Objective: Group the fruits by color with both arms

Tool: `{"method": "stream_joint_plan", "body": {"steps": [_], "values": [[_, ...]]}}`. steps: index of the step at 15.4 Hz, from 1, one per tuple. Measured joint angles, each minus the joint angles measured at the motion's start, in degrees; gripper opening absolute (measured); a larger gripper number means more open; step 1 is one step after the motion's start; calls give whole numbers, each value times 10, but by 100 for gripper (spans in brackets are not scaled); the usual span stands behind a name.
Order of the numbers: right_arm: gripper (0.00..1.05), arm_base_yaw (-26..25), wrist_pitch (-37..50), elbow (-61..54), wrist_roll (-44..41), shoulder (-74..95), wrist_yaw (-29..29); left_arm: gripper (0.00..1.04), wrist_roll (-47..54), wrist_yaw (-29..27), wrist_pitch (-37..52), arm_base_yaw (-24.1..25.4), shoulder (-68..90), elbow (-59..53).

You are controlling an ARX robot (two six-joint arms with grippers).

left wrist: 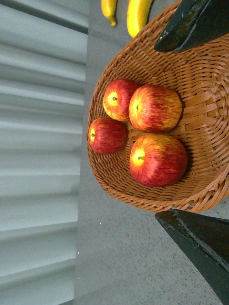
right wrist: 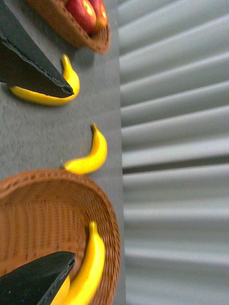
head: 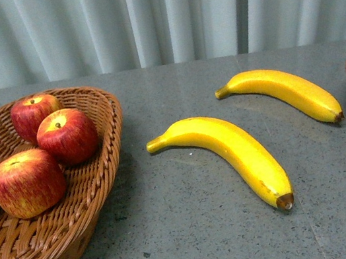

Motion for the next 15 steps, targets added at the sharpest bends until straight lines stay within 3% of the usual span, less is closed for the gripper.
{"method": "stream_joint_plan", "body": {"steps": [2, 4, 5, 8, 11, 15], "values": [[98, 43, 143, 27, 42, 170, -21, 98, 0, -1, 0, 0, 0, 0], [98, 107, 286, 135, 43, 372, 17, 98, 0, 0, 0, 0, 0, 0], [98, 141, 305, 186, 38, 446, 33, 98, 0, 0, 0, 0, 0, 0], [98, 245, 263, 360, -3, 671, 75, 98, 0, 0, 0, 0, 0, 0], [98, 317, 186, 510, -41, 809, 101, 98, 0, 0, 0, 0, 0, 0], [98, 347, 72, 583, -81, 884, 109, 98, 1, 0, 0, 0, 0, 0]]}}
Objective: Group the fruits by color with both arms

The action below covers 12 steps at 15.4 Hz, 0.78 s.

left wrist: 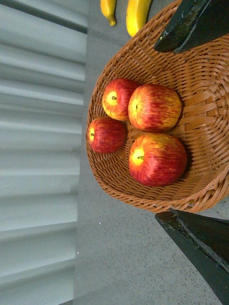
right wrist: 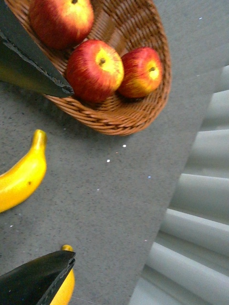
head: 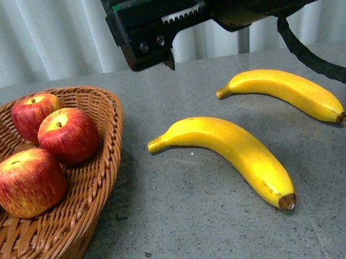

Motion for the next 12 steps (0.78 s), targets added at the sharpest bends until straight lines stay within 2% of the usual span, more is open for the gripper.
{"method": "stream_joint_plan", "body": {"steps": [4, 12], "values": [[98, -8, -106, 12, -38, 27, -1, 98, 0, 0, 0, 0, 0, 0], [98, -27, -171, -14, -91, 43, -5, 98, 0, 0, 0, 0, 0, 0]]}}
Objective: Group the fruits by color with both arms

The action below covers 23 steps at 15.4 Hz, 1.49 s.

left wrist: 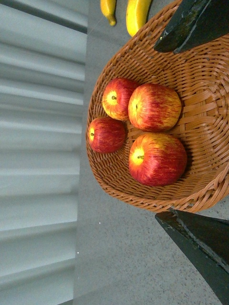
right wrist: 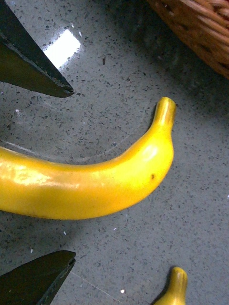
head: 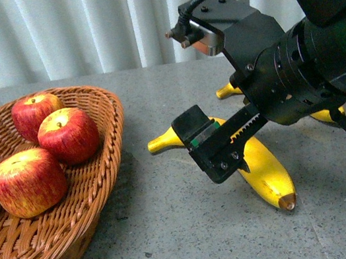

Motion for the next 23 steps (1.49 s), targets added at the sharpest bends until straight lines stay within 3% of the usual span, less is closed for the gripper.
{"method": "stream_joint_plan", "body": {"steps": [11, 12, 17, 20, 23], "values": [[98, 4, 28, -19, -5, 55, 9, 98, 0, 0, 0, 0, 0, 0], [93, 4, 30, -21, -5, 55, 9, 98, 0, 0, 0, 0, 0, 0], [40, -2, 36, -26, -4, 51, 5, 98, 0, 0, 0, 0, 0, 0], [35, -26, 24, -24, -4, 29, -9, 98, 0, 0, 0, 0, 0, 0], [35, -92, 40, -20, 10, -27, -42, 98, 0, 0, 0, 0, 0, 0]]}}
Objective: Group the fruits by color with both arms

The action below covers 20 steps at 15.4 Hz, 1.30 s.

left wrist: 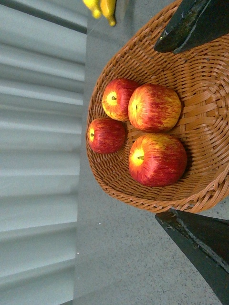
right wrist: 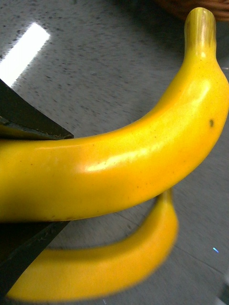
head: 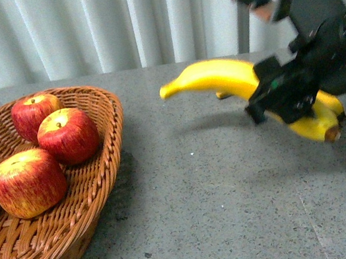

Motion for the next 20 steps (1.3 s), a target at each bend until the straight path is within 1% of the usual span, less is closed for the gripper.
{"method": "stream_joint_plan", "body": {"steps": [2, 4, 6, 8, 10, 11, 13, 14, 15, 18, 19, 20], "values": [[35, -42, 44, -17, 27, -54, -44, 98, 0, 0, 0, 0, 0, 0], [35, -95, 82, -62, 67, -122, -110, 98, 0, 0, 0, 0, 0, 0], [35, -163, 99, -109, 68, -167, -146, 98, 0, 0, 0, 0, 0, 0], [35, -252, 123, -164, 19, -199, -169, 98, 0, 0, 0, 0, 0, 0], [35, -346, 118, -198, -51, -205, -201, 98, 0, 0, 0, 0, 0, 0], [35, -385, 117, -205, -79, -204, -213, 98, 0, 0, 0, 0, 0, 0], [35, -441, 116, -207, -127, -196, -220, 98, 0, 0, 0, 0, 0, 0], [35, -455, 109, -207, -144, -190, -220, 98, 0, 0, 0, 0, 0, 0], [40, -459, 95, -207, -163, -185, -220, 98, 0, 0, 0, 0, 0, 0], [78, -473, 82, -202, -178, -198, -240, 98, 0, 0, 0, 0, 0, 0], [90, -471, 71, -200, -175, -217, -247, 98, 0, 0, 0, 0, 0, 0], [100, -462, 66, -197, -167, -238, -249, 98, 0, 0, 0, 0, 0, 0]]}}
